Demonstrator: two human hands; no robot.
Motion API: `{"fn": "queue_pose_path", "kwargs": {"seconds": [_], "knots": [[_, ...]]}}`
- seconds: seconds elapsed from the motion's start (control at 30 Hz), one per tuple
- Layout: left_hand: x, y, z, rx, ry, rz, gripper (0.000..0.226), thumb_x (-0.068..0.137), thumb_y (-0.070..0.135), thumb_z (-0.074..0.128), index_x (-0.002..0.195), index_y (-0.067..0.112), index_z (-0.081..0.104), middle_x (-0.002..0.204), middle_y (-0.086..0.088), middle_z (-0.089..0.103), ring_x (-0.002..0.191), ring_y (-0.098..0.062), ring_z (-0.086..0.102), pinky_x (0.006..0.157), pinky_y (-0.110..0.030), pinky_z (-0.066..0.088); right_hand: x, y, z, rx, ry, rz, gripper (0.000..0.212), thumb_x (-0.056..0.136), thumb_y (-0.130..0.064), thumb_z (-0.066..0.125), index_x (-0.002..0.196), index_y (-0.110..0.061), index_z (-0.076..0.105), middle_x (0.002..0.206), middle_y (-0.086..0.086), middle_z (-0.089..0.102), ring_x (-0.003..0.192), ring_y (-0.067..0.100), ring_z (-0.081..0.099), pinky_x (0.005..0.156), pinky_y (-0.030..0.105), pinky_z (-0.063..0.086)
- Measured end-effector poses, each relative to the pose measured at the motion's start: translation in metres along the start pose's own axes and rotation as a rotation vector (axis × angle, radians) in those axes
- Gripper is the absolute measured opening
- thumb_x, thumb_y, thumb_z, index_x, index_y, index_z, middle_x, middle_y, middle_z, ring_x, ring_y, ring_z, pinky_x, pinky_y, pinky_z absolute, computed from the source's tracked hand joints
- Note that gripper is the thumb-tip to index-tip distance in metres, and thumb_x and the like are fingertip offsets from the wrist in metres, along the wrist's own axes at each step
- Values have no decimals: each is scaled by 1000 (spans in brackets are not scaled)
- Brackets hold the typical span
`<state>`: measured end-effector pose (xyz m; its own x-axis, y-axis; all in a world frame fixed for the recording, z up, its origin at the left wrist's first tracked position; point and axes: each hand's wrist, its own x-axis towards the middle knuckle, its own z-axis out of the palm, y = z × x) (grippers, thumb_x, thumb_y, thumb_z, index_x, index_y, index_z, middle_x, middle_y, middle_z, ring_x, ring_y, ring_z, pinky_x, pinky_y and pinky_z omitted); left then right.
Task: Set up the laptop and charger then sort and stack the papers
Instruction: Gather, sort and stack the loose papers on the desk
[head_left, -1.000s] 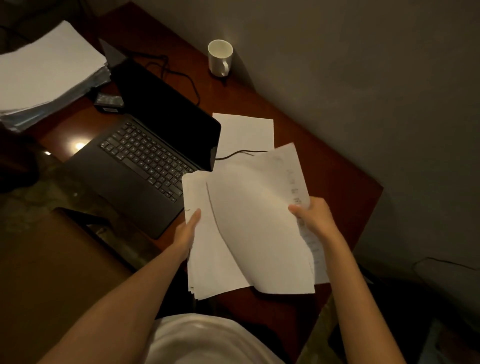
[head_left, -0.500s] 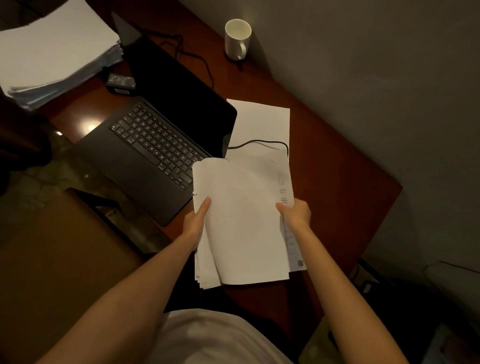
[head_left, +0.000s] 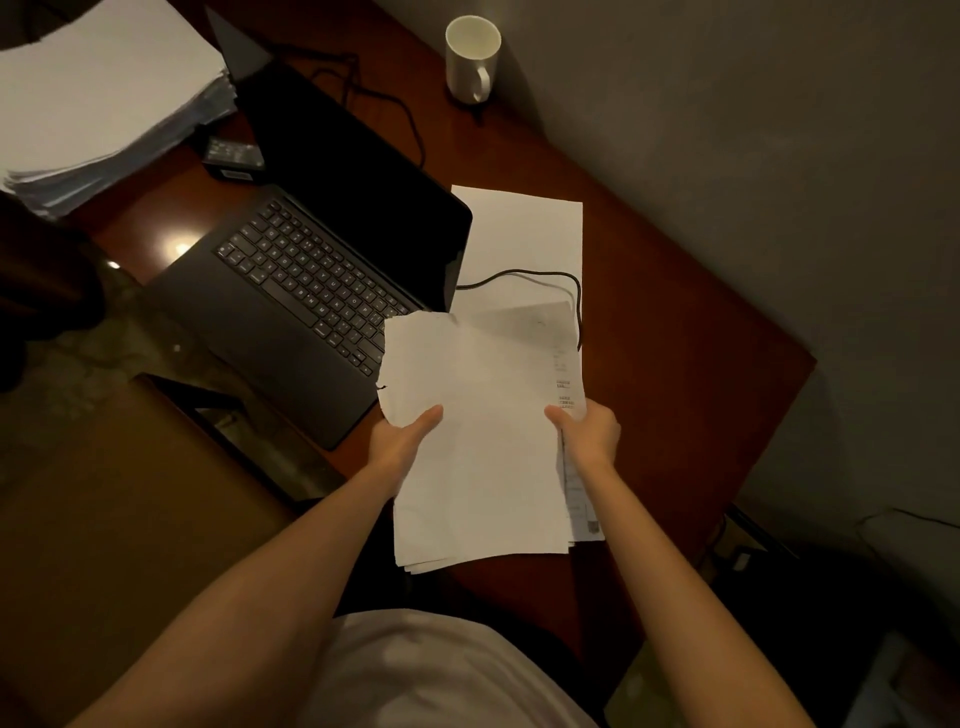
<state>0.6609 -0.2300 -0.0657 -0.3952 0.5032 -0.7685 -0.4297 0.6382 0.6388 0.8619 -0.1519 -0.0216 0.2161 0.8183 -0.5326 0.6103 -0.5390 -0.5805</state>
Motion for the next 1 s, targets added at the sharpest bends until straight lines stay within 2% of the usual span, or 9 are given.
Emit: {"fn": "queue_pose_path", "kwargs": {"seconds": [0.1,0.2,0.4,0.57,0.67,0.77,0.87,0.93,1.0], "knots": [[2,-1,0,20,9,14,43,79,16,77,118,7,60,104,-1,63,98,-21,59,84,-30,45,3,4,-5,53,-31,-3,24,91,-19,61,110,-5,66,109,8,67,100,27,65,66,24,51],[2,-2,0,53,2,32,43,81,14,75,119,7,59,105,-1,61,97,-21,58,84,-31,45,6,10,-14,81,-37,-43,21,97,-25,51,101,-12,66,94,3,69,83,19,67,64,27,54],[4,-3,-1,47,-5,35,42,82,14,74,120,6,60,107,-3,63,100,-24,60,84,-32,46,15,27,-51,132,332,-110,22,98,-28,47,88,-20,64,79,-5,64,71,11,62,65,28,53],[4,-5,0,39,5,19,41,81,15,75,118,6,60,107,-4,63,99,-23,60,83,-33,47,22,35,-82,191,478,-160,28,99,-29,46,82,-13,62,74,-6,62,63,5,57,61,25,51],[6,-7,0,28,9,9,42,80,14,76,119,6,60,110,-6,64,103,-27,61,92,-39,49,27,32,-92,331,576,-134,29,99,-28,46,90,-8,65,84,-4,65,69,2,58,66,20,52],[4,-5,1,44,28,17,46,81,13,75,122,4,59,115,-7,63,102,-25,59,93,-38,48,32,30,-99,533,657,-56,32,99,-27,47,119,-8,62,111,0,66,96,8,62,84,20,52],[3,-4,2,53,30,21,47,80,14,76,123,5,58,119,-9,63,106,-27,60,95,-39,47,31,26,-98,579,606,-41,34,99,-26,47,127,-9,57,117,-1,62,103,11,60,90,24,49],[1,-3,2,42,37,5,45,83,19,73,123,6,58,118,-8,63,106,-27,60,93,-38,48,25,22,-89,553,482,-19,32,99,-25,48,124,-8,58,110,-2,61,99,13,59,84,25,47],[-1,0,1,-55,22,-59,47,89,37,64,127,10,56,121,-5,62,110,-27,59,97,-39,45,17,22,-72,483,302,-32,29,98,-24,49,118,-7,62,104,0,62,95,16,60,79,26,47]]}}
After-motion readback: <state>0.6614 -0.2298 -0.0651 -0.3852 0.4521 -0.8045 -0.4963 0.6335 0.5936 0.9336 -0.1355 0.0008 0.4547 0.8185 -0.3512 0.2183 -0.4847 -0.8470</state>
